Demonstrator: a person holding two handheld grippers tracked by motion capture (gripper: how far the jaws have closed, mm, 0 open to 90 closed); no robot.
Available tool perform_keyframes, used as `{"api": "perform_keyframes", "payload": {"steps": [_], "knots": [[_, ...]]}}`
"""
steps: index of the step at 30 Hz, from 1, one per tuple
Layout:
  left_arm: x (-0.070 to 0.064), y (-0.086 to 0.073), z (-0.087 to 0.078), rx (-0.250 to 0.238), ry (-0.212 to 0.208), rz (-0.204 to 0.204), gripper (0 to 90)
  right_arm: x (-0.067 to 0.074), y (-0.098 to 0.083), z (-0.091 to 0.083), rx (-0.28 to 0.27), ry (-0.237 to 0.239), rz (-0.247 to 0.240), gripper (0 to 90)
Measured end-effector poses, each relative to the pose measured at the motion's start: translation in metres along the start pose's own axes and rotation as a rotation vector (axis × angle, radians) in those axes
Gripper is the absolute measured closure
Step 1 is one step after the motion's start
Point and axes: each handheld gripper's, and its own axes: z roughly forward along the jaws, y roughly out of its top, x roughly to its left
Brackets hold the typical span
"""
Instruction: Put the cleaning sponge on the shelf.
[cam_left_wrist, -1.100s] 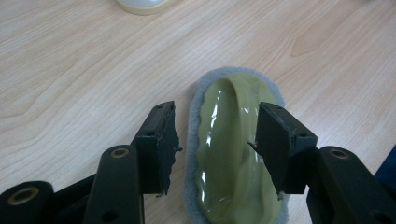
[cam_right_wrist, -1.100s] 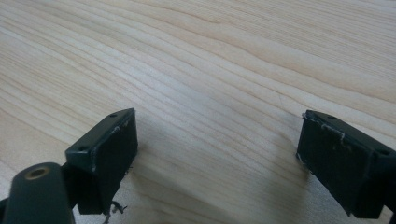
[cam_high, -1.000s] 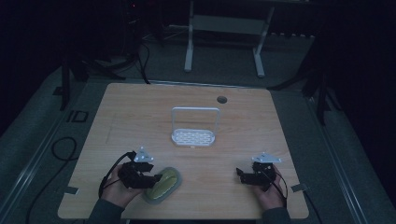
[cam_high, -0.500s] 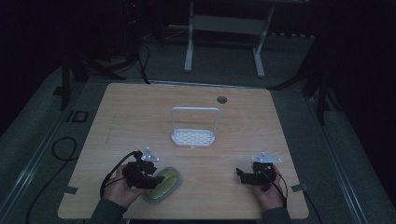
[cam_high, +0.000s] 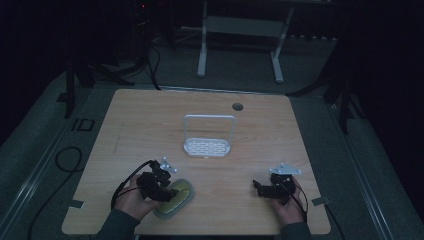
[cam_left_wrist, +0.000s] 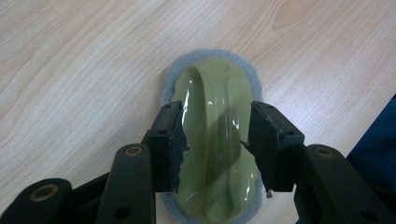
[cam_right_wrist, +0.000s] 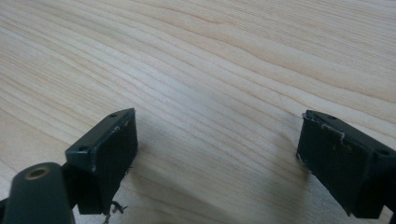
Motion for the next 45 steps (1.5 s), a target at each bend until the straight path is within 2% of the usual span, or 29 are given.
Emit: {"api": "perform_keyframes", "payload": {"steps": [10,17,21,23,34,39,45], "knots": [[0.0,0.009,0.002,0.056,0.008,0.019,56.6,0.0,0.0,0.0,0.0,0.0,0.0,11.9],[-0.001,0.014,0.007,0.109,0.006,0.018,57.2,0.0,0.0,0.0,-0.001,0.0,0.001,11.9],[-0.001,0.015,0.009,0.115,0.003,0.016,57.2,0.0,0.0,0.0,0.0,0.0,0.001,11.9],[-0.002,0.018,0.01,0.139,0.003,0.025,57.6,0.0,0.0,0.0,0.0,0.0,0.001,11.9],[-0.002,0.023,0.013,0.191,0.005,0.038,57.9,0.0,0.0,0.0,0.0,0.0,0.002,11.9],[-0.003,0.026,0.017,0.229,-0.002,0.055,57.8,0.0,0.0,0.0,-0.001,0.0,0.001,11.8],[-0.003,0.027,0.021,0.253,-0.007,0.05,57.7,0.0,0.0,0.0,0.0,0.0,0.001,11.9]]}}
